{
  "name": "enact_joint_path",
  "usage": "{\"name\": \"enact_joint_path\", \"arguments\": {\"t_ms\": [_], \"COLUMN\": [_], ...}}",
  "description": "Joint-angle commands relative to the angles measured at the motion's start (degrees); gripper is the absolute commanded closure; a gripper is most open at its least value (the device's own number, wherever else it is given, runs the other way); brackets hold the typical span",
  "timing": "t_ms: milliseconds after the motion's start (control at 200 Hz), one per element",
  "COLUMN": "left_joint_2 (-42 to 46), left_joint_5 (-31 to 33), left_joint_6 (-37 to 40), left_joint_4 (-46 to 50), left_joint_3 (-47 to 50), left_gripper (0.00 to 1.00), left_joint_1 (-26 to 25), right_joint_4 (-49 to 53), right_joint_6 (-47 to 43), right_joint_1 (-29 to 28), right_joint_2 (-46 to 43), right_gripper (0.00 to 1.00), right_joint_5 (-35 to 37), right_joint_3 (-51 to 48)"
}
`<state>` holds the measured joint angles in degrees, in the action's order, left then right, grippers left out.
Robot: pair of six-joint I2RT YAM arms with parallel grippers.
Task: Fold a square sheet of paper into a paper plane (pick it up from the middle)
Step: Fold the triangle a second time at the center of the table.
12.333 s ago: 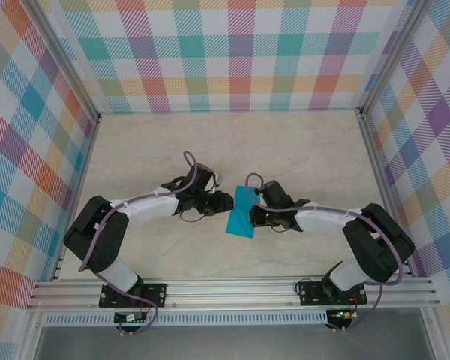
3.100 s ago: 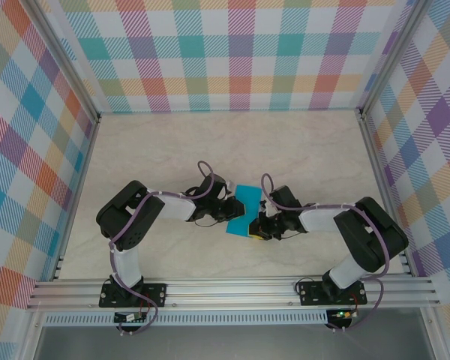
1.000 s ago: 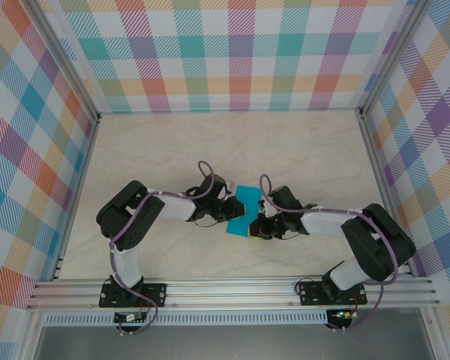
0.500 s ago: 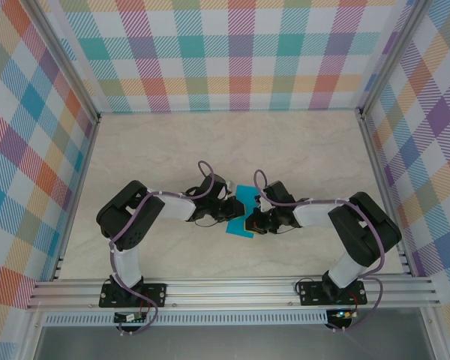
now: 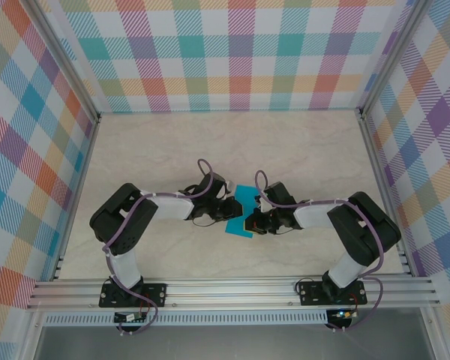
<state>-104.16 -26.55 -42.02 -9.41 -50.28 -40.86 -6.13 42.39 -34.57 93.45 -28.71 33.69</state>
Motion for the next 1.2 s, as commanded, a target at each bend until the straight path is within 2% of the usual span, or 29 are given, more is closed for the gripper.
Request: {"name": "enact_joint_path", "arguments": {"t_ms": [0,115,290,435,535,1195], "left_joint_2": [-0.14,-1.98,-3.74,-7.14,-5.92,-5.74], "left_joint_5": [-1.74,-1.19,8.49,10.27,11.72,6.12], "left_joint_6": [-0.56,-0.97,2.1,2.22,2.03,3.05], "left_joint_4": [-2.38,-3.66,3.38,3.38,3.16,6.9], "left_joint_3": [0.78,0.32,-1.42,-1.78,-0.74,-7.13], "left_gripper": [0.85,0.86,0.89,0.9,0.9,0.84], "left_joint_1": [-0.49,-0.52,-0.05,1.37,2.31,8.43], "right_joint_4": [4.46,4.92,5.55,5.62,5.99,6.32], "right_joint_6": [0.06,-0.16,-0.29,-0.54,-0.64,-2.05], "right_joint_1": [-0.41,-0.41,-0.46,-0.41,-0.41,-0.46], "right_joint_2": [2.66,2.78,2.88,2.74,2.46,2.0], "right_gripper": [1.0,1.0,1.0,1.0,1.0,1.0], "right_joint_5": [4.32,4.43,4.64,4.51,4.3,2.4], "right_joint_3": [-1.51,-1.58,-2.13,-2.36,-2.32,-1.71]}}
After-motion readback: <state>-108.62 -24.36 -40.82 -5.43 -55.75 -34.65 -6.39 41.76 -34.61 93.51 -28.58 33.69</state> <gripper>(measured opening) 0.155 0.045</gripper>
